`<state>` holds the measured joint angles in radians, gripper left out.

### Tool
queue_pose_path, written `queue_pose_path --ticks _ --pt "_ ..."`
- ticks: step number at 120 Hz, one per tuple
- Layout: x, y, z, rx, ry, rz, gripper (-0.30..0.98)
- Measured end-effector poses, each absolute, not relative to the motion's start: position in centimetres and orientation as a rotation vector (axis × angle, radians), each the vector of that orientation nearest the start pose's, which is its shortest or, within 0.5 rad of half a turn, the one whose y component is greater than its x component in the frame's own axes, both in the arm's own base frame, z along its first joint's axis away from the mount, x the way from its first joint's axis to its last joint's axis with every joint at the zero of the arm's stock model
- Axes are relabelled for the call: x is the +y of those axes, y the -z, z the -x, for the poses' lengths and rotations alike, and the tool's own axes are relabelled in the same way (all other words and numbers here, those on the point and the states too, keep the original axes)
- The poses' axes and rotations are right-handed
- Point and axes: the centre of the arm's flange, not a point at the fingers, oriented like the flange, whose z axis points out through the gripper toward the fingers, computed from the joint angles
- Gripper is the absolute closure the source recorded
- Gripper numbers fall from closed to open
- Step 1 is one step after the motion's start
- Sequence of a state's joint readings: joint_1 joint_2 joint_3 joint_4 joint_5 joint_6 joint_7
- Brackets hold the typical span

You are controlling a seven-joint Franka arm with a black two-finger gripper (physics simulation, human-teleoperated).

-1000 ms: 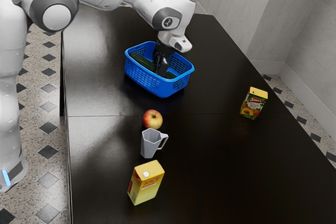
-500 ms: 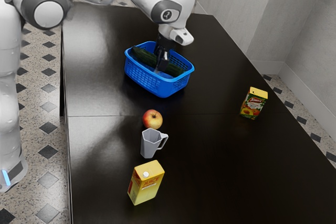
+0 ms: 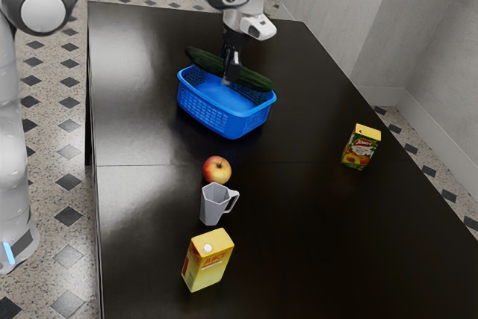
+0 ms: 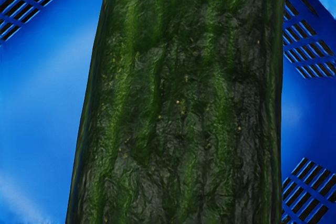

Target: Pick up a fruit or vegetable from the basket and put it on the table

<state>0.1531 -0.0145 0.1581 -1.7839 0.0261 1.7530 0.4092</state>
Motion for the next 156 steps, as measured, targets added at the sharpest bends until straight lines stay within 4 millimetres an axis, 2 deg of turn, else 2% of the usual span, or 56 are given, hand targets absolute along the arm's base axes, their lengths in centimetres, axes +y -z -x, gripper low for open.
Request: queue_pose_path --ticks 12,18,31,36,40,49,56,61,71,85,116,133,145,156 --pt "17.4 -58.8 -53.6 0.162 0.057 3.096 0.52" --pt "17.7 -60.5 -54.7 0.158 0.093 3.081 0.52" --pt "18.7 -61.2 -56.5 0.135 0.086 3.072 0.53" --pt "20.4 -60.7 -56.5 0.089 0.061 3.076 0.53" --pt "22.7 -59.9 -56.1 0.028 0.035 3.083 0.53" --pt "28.7 -58.6 -53.9 -0.138 -0.014 3.094 0.53" --pt "31.8 -57.9 -52.3 -0.228 -0.04 3.098 0.53" --pt "33.0 -57.6 -51.6 -0.263 -0.053 3.1 0.53" --pt "34.2 -57.3 -50.9 -0.302 -0.061 3.109 0.53" --pt "37.3 -57.3 -48.5 -0.401 -0.07 3.109 0.53" --pt "39.1 -57.1 -46.9 -0.461 -0.092 3.112 0.53" --pt "39.3 -57.0 -46.6 -0.467 -0.103 3.114 0.53" --pt "39.7 -56.9 -46.2 -0.483 -0.113 3.117 0.28" --pt "39.8 -56.9 -46.0 -0.489 -0.118 3.118 0.14"
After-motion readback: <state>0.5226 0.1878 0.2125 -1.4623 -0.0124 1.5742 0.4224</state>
